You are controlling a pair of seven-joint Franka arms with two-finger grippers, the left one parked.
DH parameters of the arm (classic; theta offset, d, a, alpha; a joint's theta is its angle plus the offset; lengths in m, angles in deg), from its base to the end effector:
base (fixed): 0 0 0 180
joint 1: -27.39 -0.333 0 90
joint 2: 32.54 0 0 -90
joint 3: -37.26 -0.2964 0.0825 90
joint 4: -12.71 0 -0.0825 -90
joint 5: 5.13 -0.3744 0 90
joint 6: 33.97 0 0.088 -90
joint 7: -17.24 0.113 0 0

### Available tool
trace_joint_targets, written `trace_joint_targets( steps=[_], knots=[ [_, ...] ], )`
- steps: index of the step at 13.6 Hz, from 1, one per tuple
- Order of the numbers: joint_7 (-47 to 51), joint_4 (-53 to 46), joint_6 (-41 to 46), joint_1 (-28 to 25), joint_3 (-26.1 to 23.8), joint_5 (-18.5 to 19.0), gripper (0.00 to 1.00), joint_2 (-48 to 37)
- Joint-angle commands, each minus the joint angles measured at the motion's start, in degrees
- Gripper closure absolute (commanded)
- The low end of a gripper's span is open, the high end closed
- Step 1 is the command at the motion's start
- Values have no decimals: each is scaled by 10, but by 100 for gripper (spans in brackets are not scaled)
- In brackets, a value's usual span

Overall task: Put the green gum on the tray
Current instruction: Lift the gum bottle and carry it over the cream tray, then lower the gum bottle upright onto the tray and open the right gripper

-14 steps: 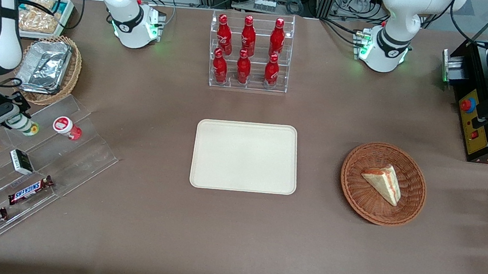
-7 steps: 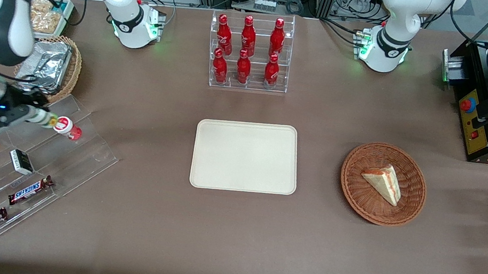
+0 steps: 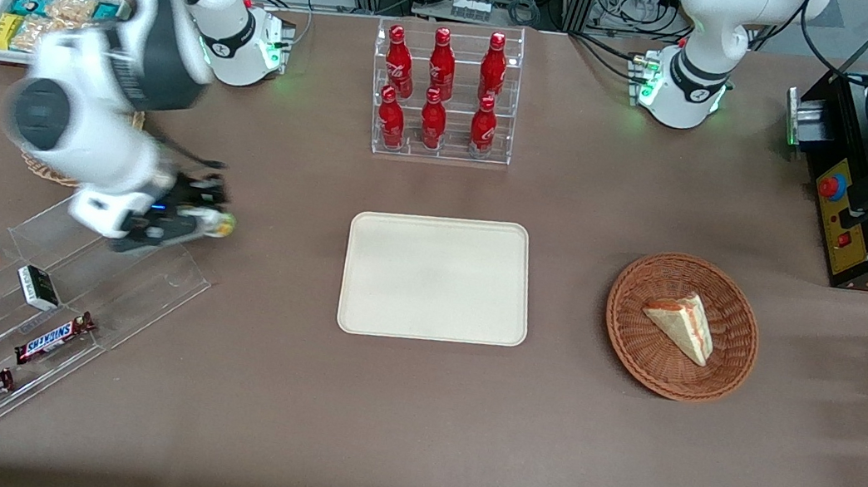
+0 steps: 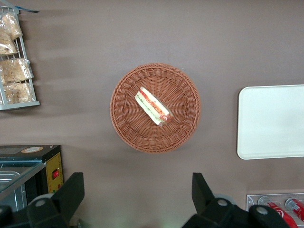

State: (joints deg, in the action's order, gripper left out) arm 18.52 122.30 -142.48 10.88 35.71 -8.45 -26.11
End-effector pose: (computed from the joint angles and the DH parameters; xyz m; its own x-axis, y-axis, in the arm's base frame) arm 0.5314 0.1778 0.4048 0.9541 0.2686 -0.1324 0.2639 -0.9631 -0.0521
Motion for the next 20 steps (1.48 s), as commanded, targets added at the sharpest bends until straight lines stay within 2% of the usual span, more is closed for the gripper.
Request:
trace_joint_targets(
  steps=[1, 5, 7, 11, 20],
  knots=[
    [140, -81, -15, -71, 8, -9, 100, 86],
    [312, -152, -74, -157, 8, -8, 100, 184],
    [386, -166, -132, -190, 8, -8, 100, 224],
    [475, -232, -175, -242, 8, -7, 100, 306],
    [507, -244, -226, -284, 11, 2, 100, 358]
  ],
)
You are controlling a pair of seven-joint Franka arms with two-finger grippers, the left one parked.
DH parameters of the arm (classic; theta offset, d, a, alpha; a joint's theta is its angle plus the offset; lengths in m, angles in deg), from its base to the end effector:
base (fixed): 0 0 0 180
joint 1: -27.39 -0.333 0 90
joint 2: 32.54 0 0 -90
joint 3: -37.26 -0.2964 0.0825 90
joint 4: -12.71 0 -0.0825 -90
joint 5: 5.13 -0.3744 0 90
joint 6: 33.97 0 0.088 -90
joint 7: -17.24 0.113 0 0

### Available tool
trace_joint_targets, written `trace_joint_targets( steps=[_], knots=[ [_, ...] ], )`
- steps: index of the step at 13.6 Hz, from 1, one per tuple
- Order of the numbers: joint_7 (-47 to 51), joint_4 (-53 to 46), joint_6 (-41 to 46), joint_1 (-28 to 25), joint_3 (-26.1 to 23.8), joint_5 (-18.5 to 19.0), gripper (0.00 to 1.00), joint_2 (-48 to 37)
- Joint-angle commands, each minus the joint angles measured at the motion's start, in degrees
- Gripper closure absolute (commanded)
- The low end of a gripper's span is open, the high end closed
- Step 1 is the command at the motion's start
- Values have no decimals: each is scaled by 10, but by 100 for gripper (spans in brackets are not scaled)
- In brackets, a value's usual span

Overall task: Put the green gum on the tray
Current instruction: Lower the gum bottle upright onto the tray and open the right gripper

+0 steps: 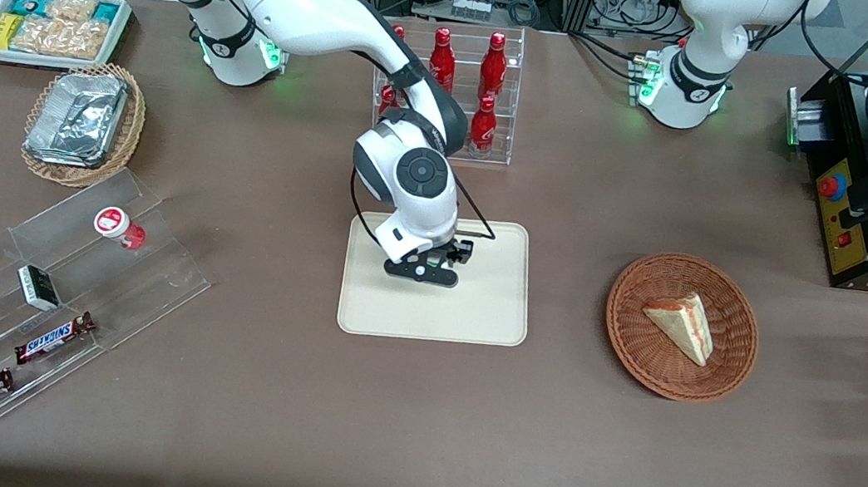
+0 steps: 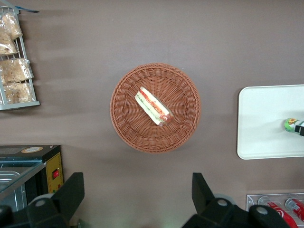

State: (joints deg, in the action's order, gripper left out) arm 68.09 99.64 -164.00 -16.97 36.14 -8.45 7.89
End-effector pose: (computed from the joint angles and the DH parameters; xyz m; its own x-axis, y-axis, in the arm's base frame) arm 0.4881 0.4960 0.2349 0.9909 -0.1339 -0.0169 -0.1348 -0.9882 -0.0722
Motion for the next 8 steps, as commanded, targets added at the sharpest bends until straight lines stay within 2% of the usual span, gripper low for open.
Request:
trace_joint_targets(
  steps=[1, 4, 5, 6, 8],
  knots=[
    [11, -18, -14, -6, 7, 4, 100, 21],
    [11, -18, -16, -6, 7, 27, 100, 26],
    [10, -18, -16, -6, 7, 27, 66, 27],
    [11, -18, -16, -6, 7, 27, 1, 29],
    [11, -17, -16, -12, 9, 35, 0, 29]
  ],
)
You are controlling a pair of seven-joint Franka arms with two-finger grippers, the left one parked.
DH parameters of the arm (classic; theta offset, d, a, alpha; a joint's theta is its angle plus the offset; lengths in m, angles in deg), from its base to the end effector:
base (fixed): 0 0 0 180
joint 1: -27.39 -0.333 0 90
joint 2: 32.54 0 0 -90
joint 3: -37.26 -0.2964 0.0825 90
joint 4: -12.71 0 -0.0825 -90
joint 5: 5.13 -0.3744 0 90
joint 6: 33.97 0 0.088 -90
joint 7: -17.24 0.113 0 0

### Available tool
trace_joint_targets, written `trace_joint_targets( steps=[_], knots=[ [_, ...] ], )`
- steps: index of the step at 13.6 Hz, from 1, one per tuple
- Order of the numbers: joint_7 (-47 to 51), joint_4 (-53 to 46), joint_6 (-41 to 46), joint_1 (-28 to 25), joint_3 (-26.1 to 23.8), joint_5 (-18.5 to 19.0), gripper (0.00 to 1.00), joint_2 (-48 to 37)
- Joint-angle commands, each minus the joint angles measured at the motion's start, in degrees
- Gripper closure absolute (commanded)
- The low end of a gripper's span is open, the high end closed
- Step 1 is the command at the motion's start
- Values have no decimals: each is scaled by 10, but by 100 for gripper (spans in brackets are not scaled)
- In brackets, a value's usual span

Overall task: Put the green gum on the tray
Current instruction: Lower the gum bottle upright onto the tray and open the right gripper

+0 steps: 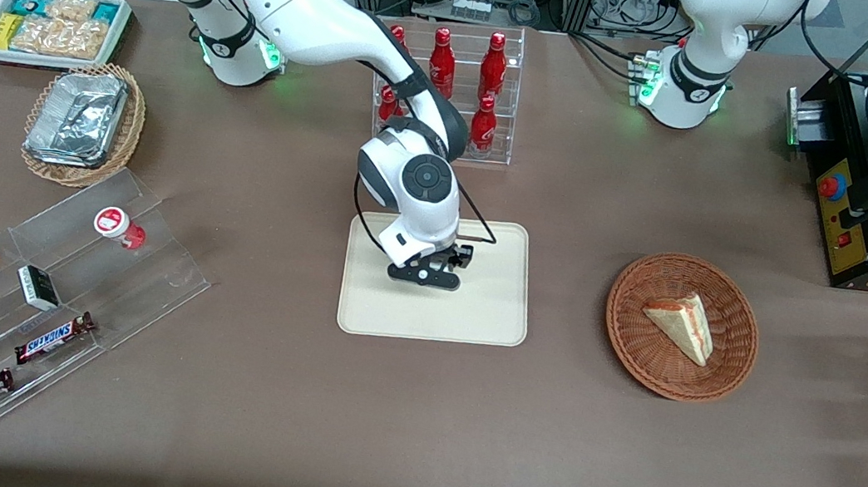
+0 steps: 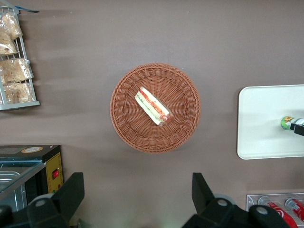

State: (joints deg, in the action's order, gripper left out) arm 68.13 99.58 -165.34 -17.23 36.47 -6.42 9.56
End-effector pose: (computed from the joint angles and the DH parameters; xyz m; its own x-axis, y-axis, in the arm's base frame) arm 0.4889 0.4948 0.2171 0.9935 -0.1138 0.0055 -0.1134 -0.9923 -0.0492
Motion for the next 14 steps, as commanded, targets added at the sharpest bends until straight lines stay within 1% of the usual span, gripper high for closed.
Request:
trace_joint_targets(
  steps=[1, 4, 6, 10, 14],
  knots=[
    [10, -17, -2, -9, 5, 22, 0, 12],
    [2, -16, 5, -9, 5, 24, 0, 9],
    [2, -17, 14, -8, 5, 33, 0, 6],
    [-7, -17, 55, -5, 4, 45, 0, -16],
    [-10, -17, 100, 1, 3, 36, 0, -57]
  ],
)
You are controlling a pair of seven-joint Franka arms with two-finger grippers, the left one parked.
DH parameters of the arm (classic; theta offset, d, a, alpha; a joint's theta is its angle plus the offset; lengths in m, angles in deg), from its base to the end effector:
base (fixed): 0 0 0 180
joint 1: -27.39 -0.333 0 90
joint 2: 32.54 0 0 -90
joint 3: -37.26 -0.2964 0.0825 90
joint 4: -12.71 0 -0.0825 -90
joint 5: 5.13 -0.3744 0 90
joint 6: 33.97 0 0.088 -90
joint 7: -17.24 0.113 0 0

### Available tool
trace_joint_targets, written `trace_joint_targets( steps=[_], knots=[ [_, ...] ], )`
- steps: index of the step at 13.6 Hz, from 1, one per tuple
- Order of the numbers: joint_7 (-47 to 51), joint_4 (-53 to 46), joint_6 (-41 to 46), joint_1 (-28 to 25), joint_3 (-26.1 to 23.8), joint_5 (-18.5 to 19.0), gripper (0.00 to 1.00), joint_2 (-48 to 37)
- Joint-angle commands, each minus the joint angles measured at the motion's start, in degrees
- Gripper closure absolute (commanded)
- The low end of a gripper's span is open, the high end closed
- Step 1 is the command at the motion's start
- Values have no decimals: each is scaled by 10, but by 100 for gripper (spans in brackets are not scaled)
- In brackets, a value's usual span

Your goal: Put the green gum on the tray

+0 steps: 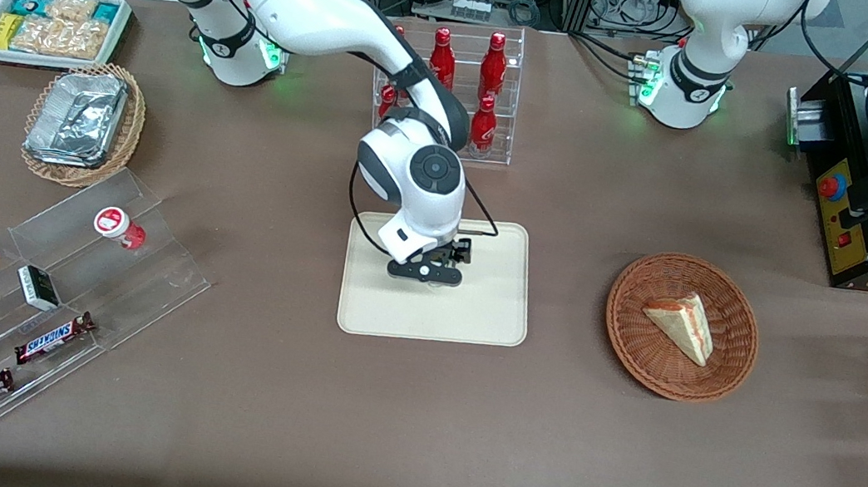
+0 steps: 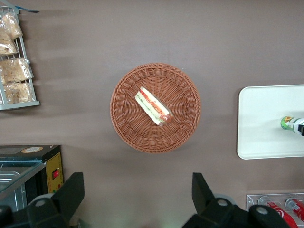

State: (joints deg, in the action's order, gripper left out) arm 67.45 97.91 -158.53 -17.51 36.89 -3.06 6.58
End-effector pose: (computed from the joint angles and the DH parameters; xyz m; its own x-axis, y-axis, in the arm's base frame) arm 0.4909 0.4923 0.2553 0.9975 -0.0670 0.0223 -0.0673 -0.9976 0.0134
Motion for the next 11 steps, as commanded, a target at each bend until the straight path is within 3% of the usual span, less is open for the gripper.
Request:
trace_joint_targets(
  steps=[1, 5, 8, 11],
  knots=[
    [-3, 1, 43, 4, -2, 1, 0, -40],
    [-51, 1, 130, 30, -3, -3, 0, -100],
    [-135, 1, 191, 81, -2, -61, 0, -142],
    [-225, 1, 236, 138, -2, -67, 0, -165]
  ],
)
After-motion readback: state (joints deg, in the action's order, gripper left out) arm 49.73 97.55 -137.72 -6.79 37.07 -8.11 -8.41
